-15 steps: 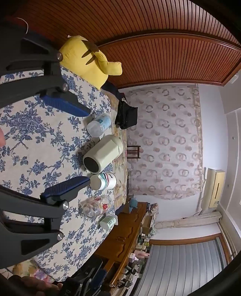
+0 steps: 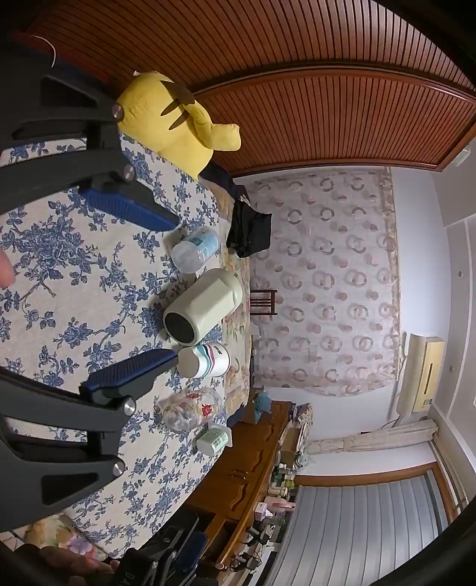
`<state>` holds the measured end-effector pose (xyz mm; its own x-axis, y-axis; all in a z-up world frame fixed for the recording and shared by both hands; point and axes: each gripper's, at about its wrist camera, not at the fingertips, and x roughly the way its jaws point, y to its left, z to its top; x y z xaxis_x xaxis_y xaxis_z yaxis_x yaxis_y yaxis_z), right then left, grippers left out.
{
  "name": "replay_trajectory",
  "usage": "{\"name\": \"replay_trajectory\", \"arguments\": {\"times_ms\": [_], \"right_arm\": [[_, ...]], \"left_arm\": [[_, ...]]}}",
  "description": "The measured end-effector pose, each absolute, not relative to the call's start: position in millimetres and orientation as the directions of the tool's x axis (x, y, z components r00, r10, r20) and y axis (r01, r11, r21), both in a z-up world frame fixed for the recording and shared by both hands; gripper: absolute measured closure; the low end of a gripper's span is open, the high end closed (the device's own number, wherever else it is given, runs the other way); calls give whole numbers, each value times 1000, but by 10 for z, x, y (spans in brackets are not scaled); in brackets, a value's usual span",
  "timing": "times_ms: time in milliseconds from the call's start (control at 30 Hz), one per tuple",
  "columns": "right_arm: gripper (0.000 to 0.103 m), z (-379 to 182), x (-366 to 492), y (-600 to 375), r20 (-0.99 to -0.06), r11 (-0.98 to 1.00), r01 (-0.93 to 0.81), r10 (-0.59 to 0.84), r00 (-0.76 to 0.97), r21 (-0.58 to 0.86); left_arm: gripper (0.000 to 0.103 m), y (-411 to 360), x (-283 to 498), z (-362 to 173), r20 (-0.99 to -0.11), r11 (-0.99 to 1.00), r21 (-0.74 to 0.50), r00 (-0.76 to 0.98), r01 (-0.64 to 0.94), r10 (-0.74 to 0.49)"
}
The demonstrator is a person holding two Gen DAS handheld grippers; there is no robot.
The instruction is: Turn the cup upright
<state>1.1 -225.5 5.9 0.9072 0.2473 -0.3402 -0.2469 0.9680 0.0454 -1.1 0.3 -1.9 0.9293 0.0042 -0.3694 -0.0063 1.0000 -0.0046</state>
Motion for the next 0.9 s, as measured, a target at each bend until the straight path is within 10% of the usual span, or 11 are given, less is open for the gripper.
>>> {"name": "replay_trajectory", "arguments": {"times_ms": [900], "right_arm": [[18, 68, 9, -2253, -340, 968, -248, 248, 907, 46]], "left_arm": [[36, 44, -14, 25, -366, 1000, -3, 931, -8, 7]]}}
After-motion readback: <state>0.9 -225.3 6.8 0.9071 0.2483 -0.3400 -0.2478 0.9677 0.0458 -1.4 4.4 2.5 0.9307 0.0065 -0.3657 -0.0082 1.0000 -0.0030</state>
